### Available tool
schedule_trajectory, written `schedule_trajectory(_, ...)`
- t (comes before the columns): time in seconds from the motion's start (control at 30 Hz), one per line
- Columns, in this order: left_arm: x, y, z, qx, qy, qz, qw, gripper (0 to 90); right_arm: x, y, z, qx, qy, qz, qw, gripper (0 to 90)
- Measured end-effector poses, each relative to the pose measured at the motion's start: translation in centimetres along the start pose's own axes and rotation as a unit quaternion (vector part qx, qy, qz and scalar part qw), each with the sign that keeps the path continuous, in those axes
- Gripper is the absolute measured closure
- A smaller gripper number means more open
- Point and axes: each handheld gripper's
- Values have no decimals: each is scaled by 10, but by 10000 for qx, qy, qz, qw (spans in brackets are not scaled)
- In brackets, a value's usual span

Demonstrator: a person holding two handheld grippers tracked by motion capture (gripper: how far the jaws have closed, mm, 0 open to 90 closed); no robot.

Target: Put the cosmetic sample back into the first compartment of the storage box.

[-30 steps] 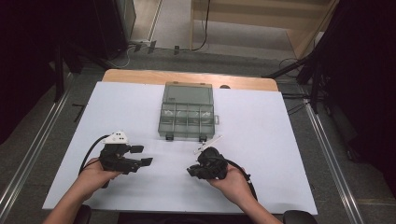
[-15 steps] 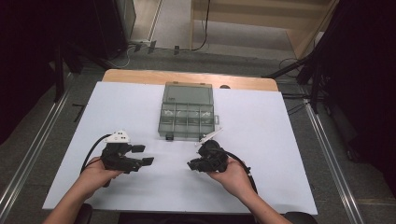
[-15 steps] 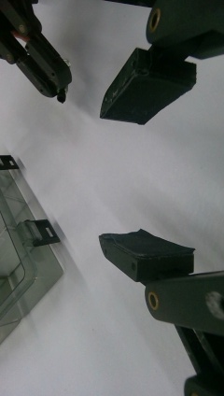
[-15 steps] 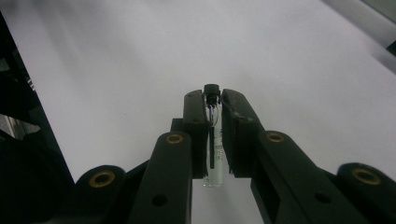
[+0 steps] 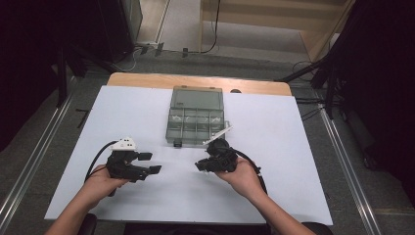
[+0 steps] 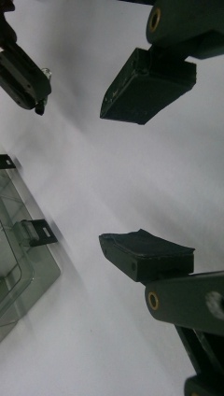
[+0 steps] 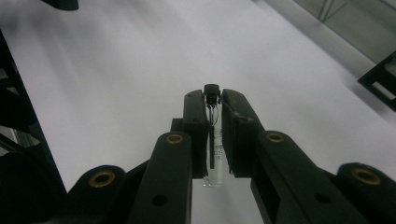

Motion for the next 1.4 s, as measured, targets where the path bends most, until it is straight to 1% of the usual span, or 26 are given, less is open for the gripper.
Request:
schedule_trajectory(0.2, 0, 0, 0, -10, -23, 10, 10000, 337, -5, -5, 2, -14, 14, -52, 10000, 825)
schedule_trajectory(0.43, 1, 2, 0, -4, -31, 36, 10000, 337, -10, -14, 3, -42, -50, -129, 9999, 825)
schedule_trajectory(0.57, 2, 3, -1, 37, -30, 18, 10000, 337, -12, -18, 2, -32, -43, -167, 9998, 825)
schedule_trajectory(0.73, 4, 4, -1, 53, 3, 1, 10000, 337, -12, -25, 3, -60, -64, -154, 9998, 825)
schedule_trajectory(0.97, 5, 5, 0, 83, -59, -6, 9999, 337, -11, -36, 4, -80, -61, -126, 9999, 825)
schedule_trajectory(1.03, 6, 5, 0, 80, -54, -10, 10000, 337, -11, -39, 5, -91, -67, -149, 9998, 825)
schedule_trajectory(1.07, 6, 6, 0, 76, -54, -6, 10000, 337, -12, -41, 5, -114, -71, -110, 9998, 825)
schedule_trajectory(1.1, 6, 6, 0, 79, -60, -9, 10000, 337, -11, -43, 5, -102, -58, -133, 9998, 825)
schedule_trajectory(1.3, 6, 6, 1, 62, -71, 2, 10000, 337, -13, -55, 5, -128, -39, -97, 9999, 825)
schedule_trajectory(1.4, 6, 6, 1, 84, -61, -15, 9999, 337, -14, -60, 6, -131, -27, -134, 9998, 825)
Point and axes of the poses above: each handheld gripper's, and its own axes: z roughly backward along the jaws, y roughly out of its underside, x roughly to its left, and after that the axes turned 5 degrees about -z, right-handed
